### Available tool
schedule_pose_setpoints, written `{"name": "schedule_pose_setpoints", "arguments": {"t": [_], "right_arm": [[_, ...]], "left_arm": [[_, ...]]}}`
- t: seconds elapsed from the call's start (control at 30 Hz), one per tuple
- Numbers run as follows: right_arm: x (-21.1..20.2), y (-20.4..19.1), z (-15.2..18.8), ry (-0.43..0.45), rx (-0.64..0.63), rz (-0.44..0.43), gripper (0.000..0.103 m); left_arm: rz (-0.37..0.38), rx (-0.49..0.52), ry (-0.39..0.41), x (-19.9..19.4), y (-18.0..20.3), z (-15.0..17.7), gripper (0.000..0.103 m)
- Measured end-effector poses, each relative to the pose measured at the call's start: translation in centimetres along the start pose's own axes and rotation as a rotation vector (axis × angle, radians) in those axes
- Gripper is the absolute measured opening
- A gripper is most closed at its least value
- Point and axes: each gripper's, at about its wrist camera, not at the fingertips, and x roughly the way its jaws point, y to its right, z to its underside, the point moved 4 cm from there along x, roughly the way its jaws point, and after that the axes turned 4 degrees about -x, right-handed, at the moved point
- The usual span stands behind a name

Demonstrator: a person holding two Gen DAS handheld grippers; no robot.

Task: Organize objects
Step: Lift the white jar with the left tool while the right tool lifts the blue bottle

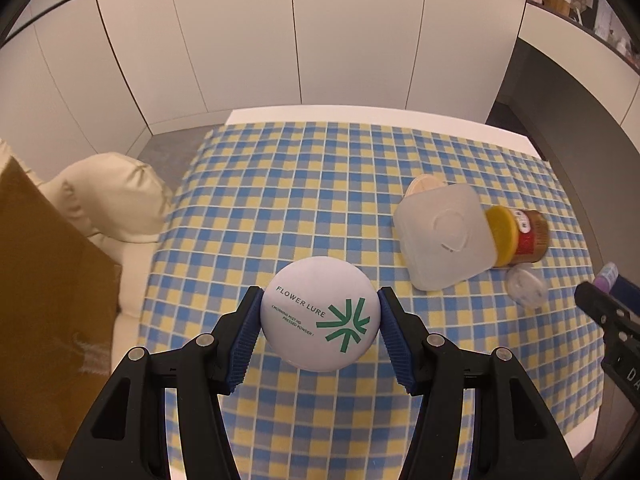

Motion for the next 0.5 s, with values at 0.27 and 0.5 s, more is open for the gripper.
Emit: {"name": "schedule_pose_setpoints", "arguments": {"t": [0.27,0.5], "right_arm": [[-5.2,0.6,-0.7,0.024,0.01,-0.006,0.061],[-9.8,1.3,-1.9,0.039,0.001,0.004,0.061]], "left_arm": [[-0.01,-0.023,0.017,-4.8,0.1,-0.6,0.057],[-0.022,-0.03,0.049,-9.4,-0.2,-2.8,0.057]]}}
